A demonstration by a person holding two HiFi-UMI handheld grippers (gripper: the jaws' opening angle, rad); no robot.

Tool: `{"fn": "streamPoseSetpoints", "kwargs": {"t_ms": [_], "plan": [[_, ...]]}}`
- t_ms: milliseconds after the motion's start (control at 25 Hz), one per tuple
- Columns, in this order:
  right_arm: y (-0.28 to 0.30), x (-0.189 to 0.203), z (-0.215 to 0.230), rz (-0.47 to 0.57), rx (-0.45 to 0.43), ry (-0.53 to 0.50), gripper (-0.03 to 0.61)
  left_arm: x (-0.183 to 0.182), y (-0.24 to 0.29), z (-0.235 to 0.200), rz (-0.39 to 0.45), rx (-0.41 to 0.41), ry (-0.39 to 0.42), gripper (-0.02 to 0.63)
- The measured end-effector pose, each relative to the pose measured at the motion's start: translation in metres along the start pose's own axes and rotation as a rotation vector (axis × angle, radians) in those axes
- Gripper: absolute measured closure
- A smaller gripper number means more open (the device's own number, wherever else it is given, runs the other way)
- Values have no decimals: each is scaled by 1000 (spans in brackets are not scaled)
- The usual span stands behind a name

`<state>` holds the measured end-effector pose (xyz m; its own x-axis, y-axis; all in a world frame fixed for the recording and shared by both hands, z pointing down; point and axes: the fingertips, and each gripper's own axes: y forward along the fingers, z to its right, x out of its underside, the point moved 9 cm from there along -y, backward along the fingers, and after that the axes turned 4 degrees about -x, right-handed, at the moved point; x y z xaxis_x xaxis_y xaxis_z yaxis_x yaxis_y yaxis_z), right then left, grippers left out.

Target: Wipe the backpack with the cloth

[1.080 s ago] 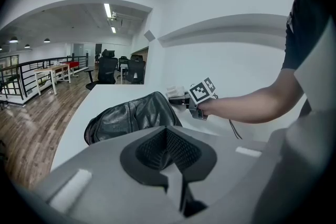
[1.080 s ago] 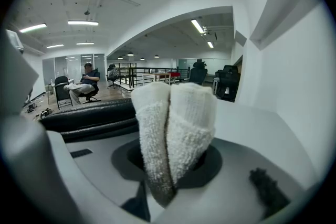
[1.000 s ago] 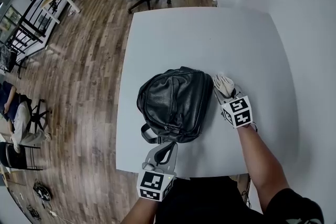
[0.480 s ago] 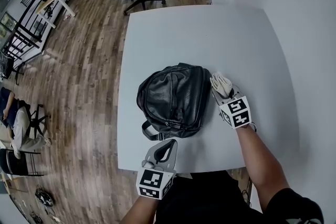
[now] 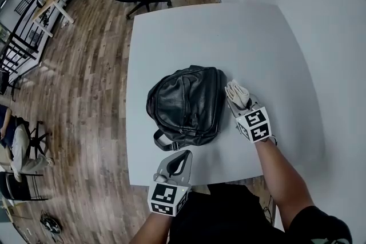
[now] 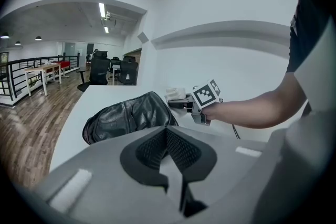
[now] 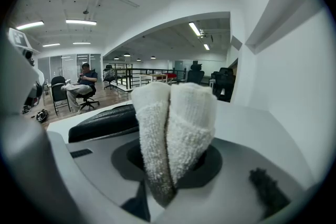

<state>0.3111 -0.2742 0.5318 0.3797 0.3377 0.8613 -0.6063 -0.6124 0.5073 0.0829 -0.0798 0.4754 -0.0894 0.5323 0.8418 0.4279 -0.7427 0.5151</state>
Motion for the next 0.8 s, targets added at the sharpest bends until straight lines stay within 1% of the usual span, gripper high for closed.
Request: {"fn": "streamPoseSetpoints", "kwargs": {"t_ms": [360, 800], "plan": [[-13, 3, -25, -4, 26, 9, 479, 5, -16, -15, 15, -8, 11, 607], [-27, 4, -50, -24, 57, 3, 479, 5, -32, -28, 29, 29, 34, 607]]}}
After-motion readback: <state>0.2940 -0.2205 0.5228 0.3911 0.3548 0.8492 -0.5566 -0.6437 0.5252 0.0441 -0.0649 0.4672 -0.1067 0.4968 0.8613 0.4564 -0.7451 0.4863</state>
